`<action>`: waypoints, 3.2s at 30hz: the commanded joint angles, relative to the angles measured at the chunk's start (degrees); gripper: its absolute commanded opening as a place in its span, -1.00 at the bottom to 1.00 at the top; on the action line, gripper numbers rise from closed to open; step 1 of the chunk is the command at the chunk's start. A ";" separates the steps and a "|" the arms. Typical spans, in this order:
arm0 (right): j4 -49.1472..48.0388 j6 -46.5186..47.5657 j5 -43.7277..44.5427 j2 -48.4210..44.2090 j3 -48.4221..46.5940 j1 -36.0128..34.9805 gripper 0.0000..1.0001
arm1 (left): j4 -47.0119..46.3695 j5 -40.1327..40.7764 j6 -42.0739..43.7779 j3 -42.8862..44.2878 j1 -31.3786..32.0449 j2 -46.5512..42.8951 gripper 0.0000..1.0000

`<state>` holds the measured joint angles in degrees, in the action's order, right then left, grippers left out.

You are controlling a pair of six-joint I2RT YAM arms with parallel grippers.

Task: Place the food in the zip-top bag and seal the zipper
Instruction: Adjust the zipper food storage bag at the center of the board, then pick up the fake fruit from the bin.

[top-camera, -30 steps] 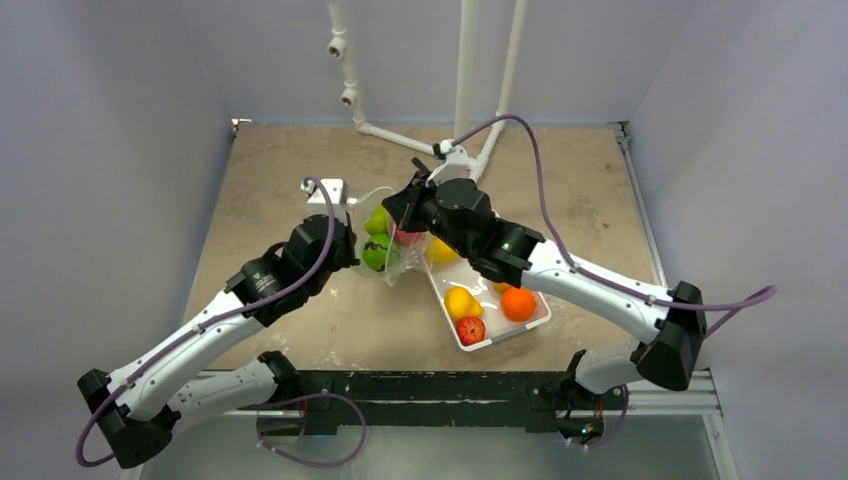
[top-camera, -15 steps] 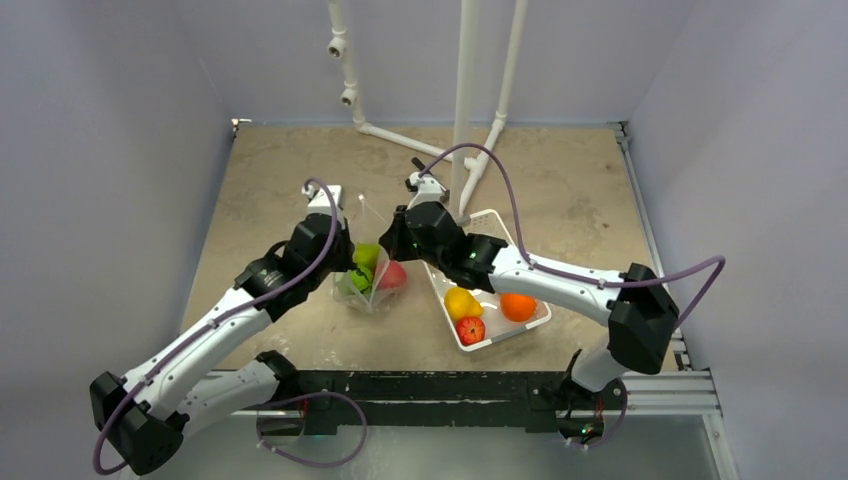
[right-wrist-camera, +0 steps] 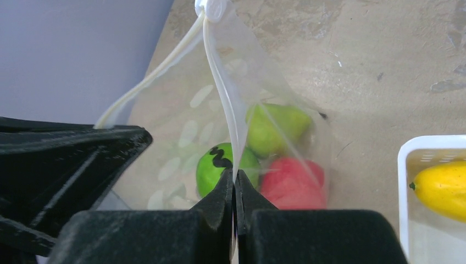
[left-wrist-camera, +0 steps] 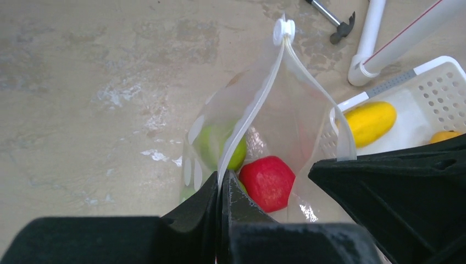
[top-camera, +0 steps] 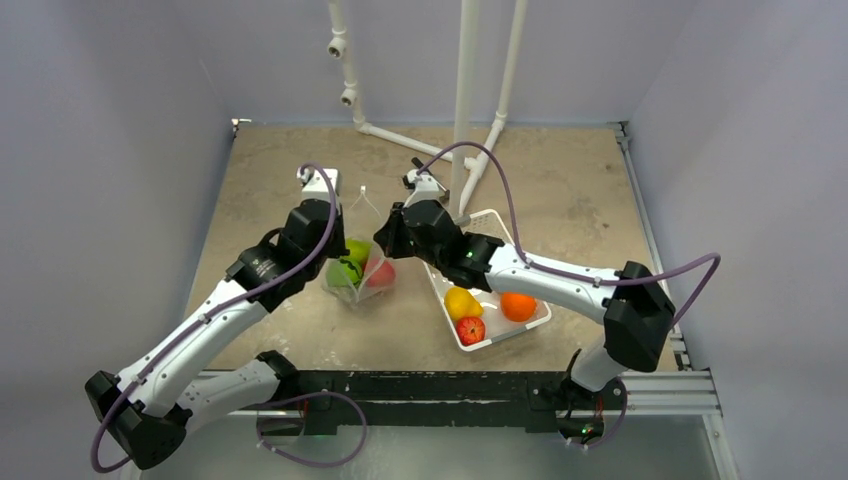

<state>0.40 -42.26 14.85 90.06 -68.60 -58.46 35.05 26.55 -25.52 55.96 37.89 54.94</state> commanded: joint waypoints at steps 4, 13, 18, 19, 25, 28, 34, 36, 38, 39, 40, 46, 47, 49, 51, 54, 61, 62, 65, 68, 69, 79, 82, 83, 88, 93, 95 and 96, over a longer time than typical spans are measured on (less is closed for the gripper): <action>-1.98 -0.53 -0.29 0.65 -1.99 -0.08 -1.00 | 1.35 10.11 5.43 3.55 -0.34 -0.28 -1.00; 1.80 -1.20 2.21 -1.25 -1.49 -0.08 -0.23 | -0.90 10.23 6.80 -2.28 -0.36 -1.30 -1.00; 6.50 -1.72 4.46 -5.63 -2.41 -0.08 0.09 | -1.44 9.27 7.23 -3.43 -0.33 -1.77 -1.00; 7.36 -1.84 5.59 -7.03 -2.31 -0.08 0.13 | -1.56 9.00 7.19 -3.64 -0.35 -2.03 -1.00; 17.98 -5.14 13.00 -11.32 -3.55 0.25 0.30 | -2.32 7.50 7.60 -4.24 -0.35 -3.47 -1.00; 24.35 -5.96 16.20 -13.06 -3.73 0.68 0.30 | -2.56 6.66 7.67 -4.39 -0.35 -3.86 -1.00; 31.32 -5.96 17.70 -16.85 -1.03 2.66 0.30 | -2.64 5.84 7.63 -4.60 -0.28 -4.35 -1.00; 33.10 -5.96 17.38 -17.78 0.27 3.30 0.30 | -2.72 5.63 7.63 -4.71 -0.33 -4.77 -1.00; 34.27 -5.96 16.35 -18.56 2.17 3.73 0.30 | -2.74 5.62 7.67 -4.80 -0.33 -5.05 -1.00; 34.64 -5.96 15.62 -18.87 3.01 3.90 0.30 | -2.71 5.61 7.68 -4.88 -0.28 -5.13 -1.00; 34.92 -14.12 14.83 -18.95 3.93 4.02 0.40 | -2.70 5.61 7.61 -4.90 -0.31 -5.25 -1.00; 37.46 -19.81 12.13 -18.43 8.68 4.14 0.47 | -2.78 5.49 7.62 -4.84 -0.36 -5.37 -1.00; 37.41 -20.34 11.79 -18.43 9.56 4.14 0.47 | -2.76 5.45 7.62 -4.88 -0.36 -5.37 -1.00; 37.18 -21.07 11.18 -18.43 11.05 4.14 0.47 | -2.78 5.36 7.67 -4.83 -0.30 -5.48 -1.00; 37.19 -21.84 10.98 -18.20 12.52 4.14 0.47 | -2.76 5.36 7.60 -4.85 -0.32 -5.60 -1.00; 36.92 -22.68 10.12 -17.62 13.96 4.14 0.47 | -2.80 5.19 7.67 -4.83 -0.34 -5.58 -1.00; 36.06 -22.98 8.37 -14.95 16.27 4.12 0.49 | -2.88 5.02 7.67 -4.85 -0.35 -5.72 -1.00; 35.81 -22.74 8.02 -14.53 16.52 4.14 0.49 | -2.88 5.01 7.73 -4.88 -0.36 -5.72 -1.00; 35.43 -22.56 7.56 -13.39 17.34 4.14 0.51 | -2.89 5.01 7.74 -4.83 -0.33 -5.74 -1.00; 34.73 -22.25 7.12 -12.65 18.03 4.14 0.52 | -2.96 4.92 7.75 -4.85 -0.36 -5.81 -1.00; 34.36 -21.91 6.82 -12.43 18.28 4.14 0.52 | -3.00 4.92 7.83 -4.88 -0.36 -5.80 -1.00; 31.95 -20.85 6.34 -9.64 18.94 4.14 0.50 | -2.97 4.74 7.85 -4.88 -0.29 -5.80 -1.00; 31.17 -20.85 6.33 -8.92 19.02 4.14 0.44 | -3.02 4.74 7.85 -4.87 -0.27 -5.94 -1.00; 31.15 -21.02 6.52 -8.72 18.87 4.14 0.39 | -3.04 4.70 7.85 -4.87 -0.29 -5.98 -1.00; 31.66 -21.63 8.00 -8.95 18.12 4.18 0.01 | -2.94 4.75 7.85 -4.94 -0.36 -6.28 -1.00; 31.76 -21.47 9.36 -9.75 17.16 5.39 -0.83 | -2.94 4.83 7.85 -5.07 -0.29 -6.31 -1.00; 31.85 -21.27 9.98 -10.10 16.40 6.21 -0.98 | -2.90 4.83 7.83 -4.96 -0.31 -6.20 -1.00; 31.90 -21.07 10.39 -10.30 16.00 6.70 -1.00 | -2.85 4.83 7.81 -5.01 -0.32 -6.28 -1.00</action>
<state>31.88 -63.02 23.20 80.84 -50.57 -53.19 33.93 31.68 -18.37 50.96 37.89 49.47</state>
